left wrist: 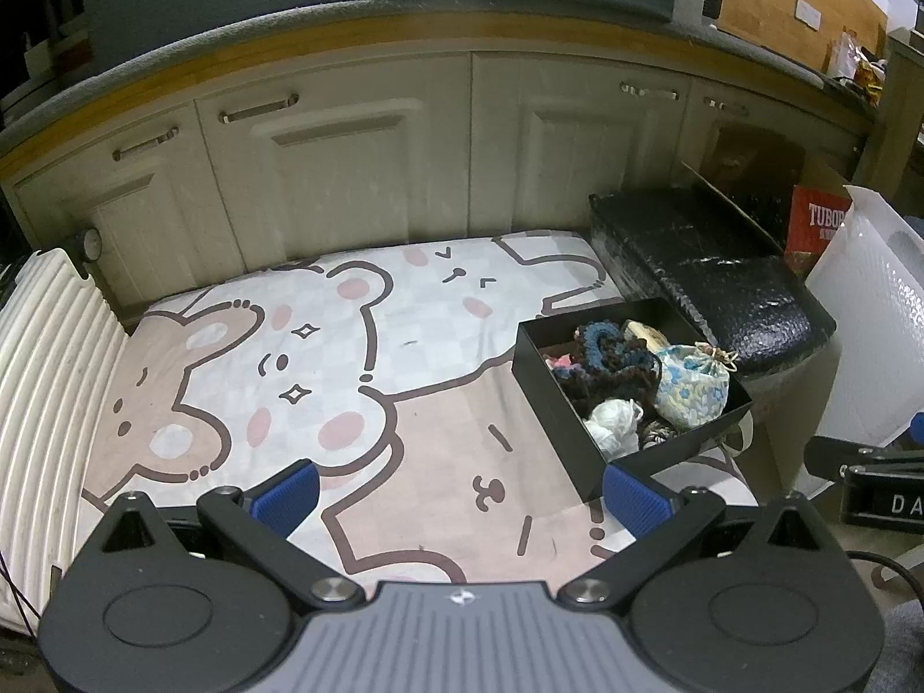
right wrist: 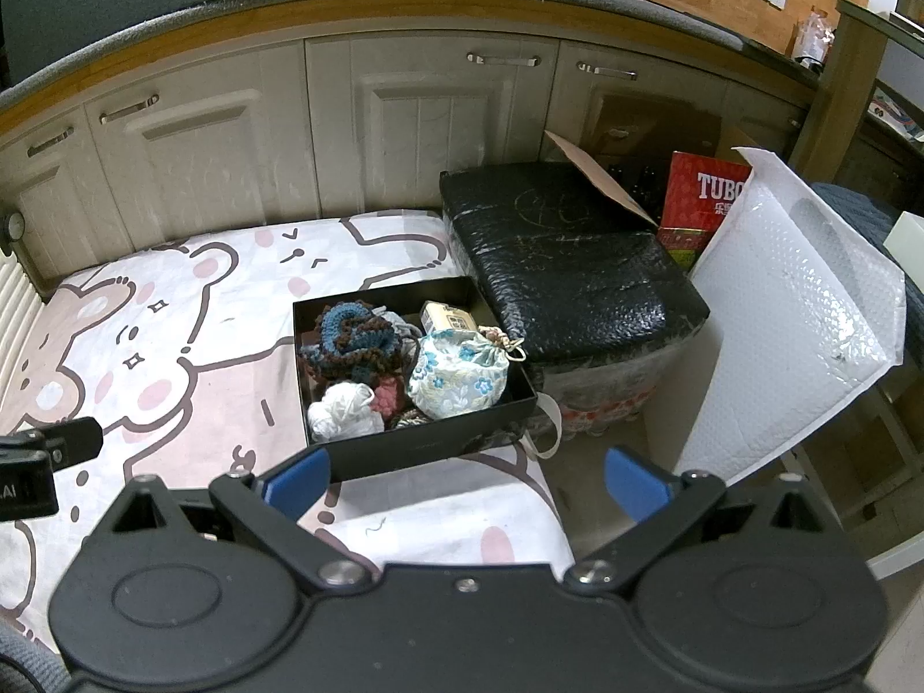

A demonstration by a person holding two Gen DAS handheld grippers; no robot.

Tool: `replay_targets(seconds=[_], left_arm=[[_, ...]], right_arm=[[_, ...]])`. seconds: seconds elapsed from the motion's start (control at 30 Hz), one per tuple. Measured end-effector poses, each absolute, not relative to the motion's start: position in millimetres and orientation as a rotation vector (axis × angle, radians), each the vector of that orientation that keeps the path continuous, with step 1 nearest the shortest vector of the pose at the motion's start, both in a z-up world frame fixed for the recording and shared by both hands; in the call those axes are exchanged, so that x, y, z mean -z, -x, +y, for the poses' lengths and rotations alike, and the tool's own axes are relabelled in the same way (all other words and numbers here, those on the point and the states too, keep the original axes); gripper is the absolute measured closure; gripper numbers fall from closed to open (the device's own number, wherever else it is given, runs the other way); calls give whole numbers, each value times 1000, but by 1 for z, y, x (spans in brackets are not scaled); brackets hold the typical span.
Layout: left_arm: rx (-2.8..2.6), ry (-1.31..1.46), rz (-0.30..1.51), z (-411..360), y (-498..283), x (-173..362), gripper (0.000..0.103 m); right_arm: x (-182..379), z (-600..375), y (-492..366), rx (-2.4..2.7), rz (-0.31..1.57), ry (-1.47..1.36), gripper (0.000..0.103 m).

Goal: Organize objects

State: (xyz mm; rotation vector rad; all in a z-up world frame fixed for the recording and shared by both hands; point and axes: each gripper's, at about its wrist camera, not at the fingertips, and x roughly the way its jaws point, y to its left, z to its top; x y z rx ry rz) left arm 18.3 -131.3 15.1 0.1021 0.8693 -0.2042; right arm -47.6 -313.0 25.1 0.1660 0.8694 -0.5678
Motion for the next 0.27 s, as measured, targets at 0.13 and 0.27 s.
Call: replay_targets(seconds=[0.13, 0.27], left_arm=[[209, -104, 870, -131, -18, -14, 0], [211, -104, 869, -130, -18, -15, 0]], right_arm=[[-25, -313, 48, 569, 869, -168, 0], [-24, -313, 48, 567, 870, -170, 0]])
